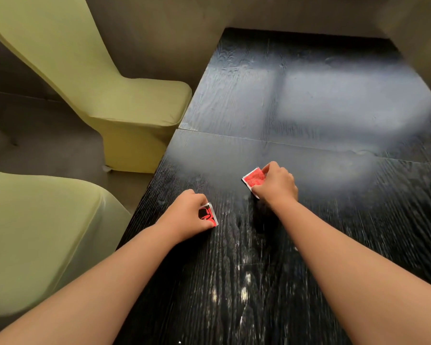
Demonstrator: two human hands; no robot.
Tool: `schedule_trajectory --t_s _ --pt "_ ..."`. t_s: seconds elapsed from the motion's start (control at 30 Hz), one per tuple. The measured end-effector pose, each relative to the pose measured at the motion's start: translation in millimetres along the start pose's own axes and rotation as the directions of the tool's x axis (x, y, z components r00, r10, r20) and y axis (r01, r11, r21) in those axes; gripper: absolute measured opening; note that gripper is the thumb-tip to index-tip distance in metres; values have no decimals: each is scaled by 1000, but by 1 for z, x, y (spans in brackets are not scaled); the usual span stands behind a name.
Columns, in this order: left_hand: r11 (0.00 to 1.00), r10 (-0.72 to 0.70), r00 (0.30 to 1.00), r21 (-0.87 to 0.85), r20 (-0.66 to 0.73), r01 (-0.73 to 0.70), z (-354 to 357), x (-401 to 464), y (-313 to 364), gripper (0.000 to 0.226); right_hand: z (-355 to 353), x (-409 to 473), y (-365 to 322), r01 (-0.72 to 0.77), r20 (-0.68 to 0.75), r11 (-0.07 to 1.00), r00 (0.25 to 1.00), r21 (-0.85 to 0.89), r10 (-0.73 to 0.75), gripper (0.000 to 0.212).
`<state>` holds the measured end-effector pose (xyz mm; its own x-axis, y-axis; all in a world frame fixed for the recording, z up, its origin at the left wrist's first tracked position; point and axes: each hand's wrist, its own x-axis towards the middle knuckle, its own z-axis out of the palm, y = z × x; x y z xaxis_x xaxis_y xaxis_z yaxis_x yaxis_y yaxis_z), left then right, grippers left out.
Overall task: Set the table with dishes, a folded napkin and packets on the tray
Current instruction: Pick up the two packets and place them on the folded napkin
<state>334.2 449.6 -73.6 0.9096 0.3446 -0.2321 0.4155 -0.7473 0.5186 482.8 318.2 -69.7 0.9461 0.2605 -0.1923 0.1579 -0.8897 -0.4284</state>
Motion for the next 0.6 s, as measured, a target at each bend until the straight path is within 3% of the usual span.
schedule_trajectory --t_s 0.17,0.23,0.3,0.37,0.47,0.6 --pt "938 -205 977 -273 50 211 -1 -12 -4 6 -7 -12 1 -9 70 974 998 225 -7 24" --pt "788 -317 941 -520 118 331 -3 -23 -5 6 -12 -19 1 1 66 956 998 295 -21 20" --pt "501 -383 887 -749 256 433 -2 -37 -4 13 -18 -33 1 49 58 928 995 369 -75 17" --pt "312 -386 860 -830 334 463 0 -53 -2 15 -23 -53 4 169 -56 931 986 323 -159 18" --pt "171 -361 857 -878 367 448 2 -76 7 10 -37 -98 9 301 -217 893 947 335 -238 26" --pt "94 -329 879 -914 346 395 -7 -107 42 15 -68 -160 11 323 -196 766 946 555 -258 42"
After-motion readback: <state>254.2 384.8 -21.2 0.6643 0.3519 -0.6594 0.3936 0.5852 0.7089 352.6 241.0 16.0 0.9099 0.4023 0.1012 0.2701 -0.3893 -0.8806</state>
